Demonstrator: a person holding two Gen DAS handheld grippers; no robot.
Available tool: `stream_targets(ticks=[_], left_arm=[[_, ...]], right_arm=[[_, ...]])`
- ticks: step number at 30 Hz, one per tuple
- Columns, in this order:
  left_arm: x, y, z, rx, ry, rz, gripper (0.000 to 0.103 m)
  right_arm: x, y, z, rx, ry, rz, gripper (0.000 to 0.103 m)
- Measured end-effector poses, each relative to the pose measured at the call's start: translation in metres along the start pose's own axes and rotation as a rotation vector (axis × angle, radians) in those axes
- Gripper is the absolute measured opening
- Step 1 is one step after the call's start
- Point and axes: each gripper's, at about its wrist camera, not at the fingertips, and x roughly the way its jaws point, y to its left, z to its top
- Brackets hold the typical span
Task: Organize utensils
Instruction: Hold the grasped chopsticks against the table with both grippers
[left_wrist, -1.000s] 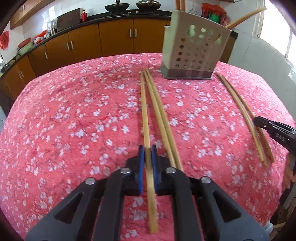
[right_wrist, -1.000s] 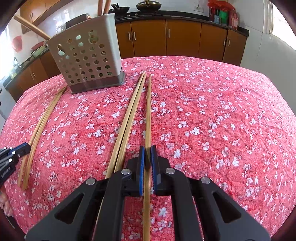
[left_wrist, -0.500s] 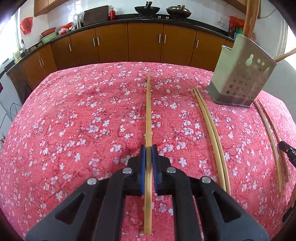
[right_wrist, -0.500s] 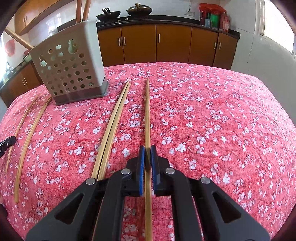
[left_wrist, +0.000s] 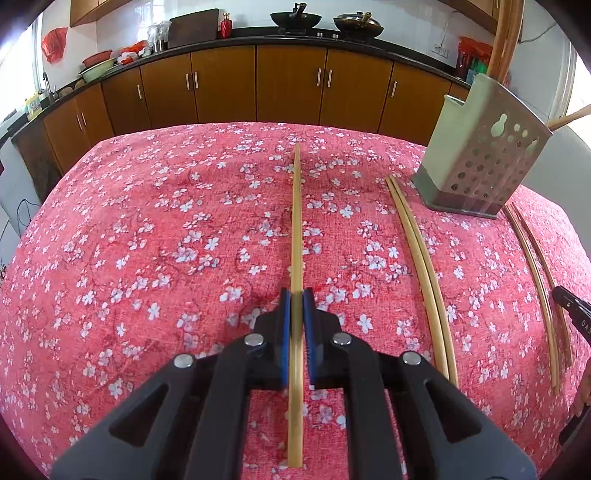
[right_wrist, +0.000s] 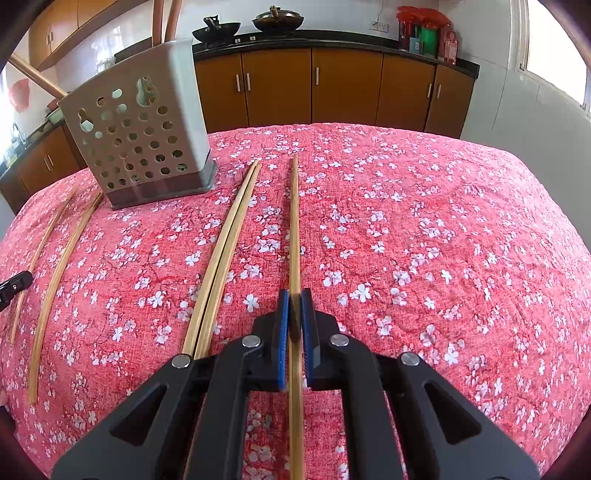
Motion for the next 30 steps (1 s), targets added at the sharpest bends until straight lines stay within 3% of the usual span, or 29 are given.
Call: stream_targets(ticks=[30], left_arm=[[-0.0003, 0.0010, -0.0001, -0.011, -0.003, -0.012, 0.011]], right_arm=[[0.0005, -0.0009, -0.0002, 0.004, 0.000, 0.003, 0.008]])
